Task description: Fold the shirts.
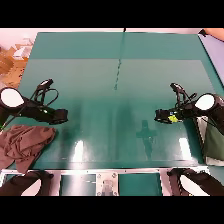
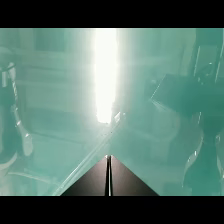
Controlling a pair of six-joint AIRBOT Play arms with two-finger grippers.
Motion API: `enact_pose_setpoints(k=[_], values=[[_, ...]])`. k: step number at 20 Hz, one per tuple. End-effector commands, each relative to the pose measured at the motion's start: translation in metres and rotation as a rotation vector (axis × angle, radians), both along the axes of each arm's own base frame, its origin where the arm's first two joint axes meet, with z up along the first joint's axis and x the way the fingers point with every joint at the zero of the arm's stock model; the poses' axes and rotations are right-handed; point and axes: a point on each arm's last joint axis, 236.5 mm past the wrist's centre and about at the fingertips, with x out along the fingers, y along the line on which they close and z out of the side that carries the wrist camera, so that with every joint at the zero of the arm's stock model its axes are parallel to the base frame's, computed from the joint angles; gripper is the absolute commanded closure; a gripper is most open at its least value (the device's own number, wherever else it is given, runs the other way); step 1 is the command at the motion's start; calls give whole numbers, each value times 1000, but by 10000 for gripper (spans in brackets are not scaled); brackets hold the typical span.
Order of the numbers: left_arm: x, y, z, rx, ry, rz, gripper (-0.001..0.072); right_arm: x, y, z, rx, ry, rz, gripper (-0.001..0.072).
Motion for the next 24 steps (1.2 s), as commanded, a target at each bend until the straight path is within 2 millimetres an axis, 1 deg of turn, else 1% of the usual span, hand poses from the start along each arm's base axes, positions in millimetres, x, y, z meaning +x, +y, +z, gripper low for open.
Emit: enact_pose_setpoints(k=[1,3,4,5,6,7,8,9,11,12,13,14,15,16,17,18,19,20,21,22,23,24], values=[[1,11,-4,54,-14,-18,680,0,0,0,0,0,0,694],[-1,33,-12,155,-7,-25,681,0,0,0,0,0,0,694],[-4,52,-17,237,12,-9,680,0,0,0,0,0,0,694],[-7,76,-21,336,32,7,653,0,0,0,0,0,0,695],[-10,106,-22,464,47,24,291,0,0,0,0,0,0,695],[-13,140,-21,598,65,68,31,0,0,0,0,0,0,694],[-20,166,-22,697,91,89,21,0,0,0,0,0,0,694],[-31,181,-29,747,128,90,21,0,0,0,0,0,1,694],[-60,199,-59,756,223,112,21,0,0,0,0,1,0,694],[-74,206,-78,749,257,127,21,0,0,0,0,1,0,694],[-84,210,-93,738,274,139,21,0,0,0,0,1,0,694],[-91,212,-105,727,280,152,22,0,0,0,0,1,0,694],[-92,214,-112,718,270,164,23,0,0,0,0,1,1,695],[-91,215,-116,710,258,175,74,0,0,0,0,1,0,694],[-87,214,-116,704,244,180,308,0,0,0,0,1,0,695],[-85,214,-115,702,238,168,639,0,0,0,0,1,0,695],[-83,210,-113,684,234,149,681,0,0,0,0,1,0,694],[-75,204,-108,657,218,141,682,0,0,0,0,1,0,694],[-63,197,-97,620,191,135,682,0,0,0,0,1,1,694],[-46,186,-84,568,149,127,682,0,0,0,0,1,0,695],[-25,169,-62,494,89,114,683,0,0,0,0,1,1,694],[-4,151,-36,434,23,89,683,0,0,0,0,1,0,694]])
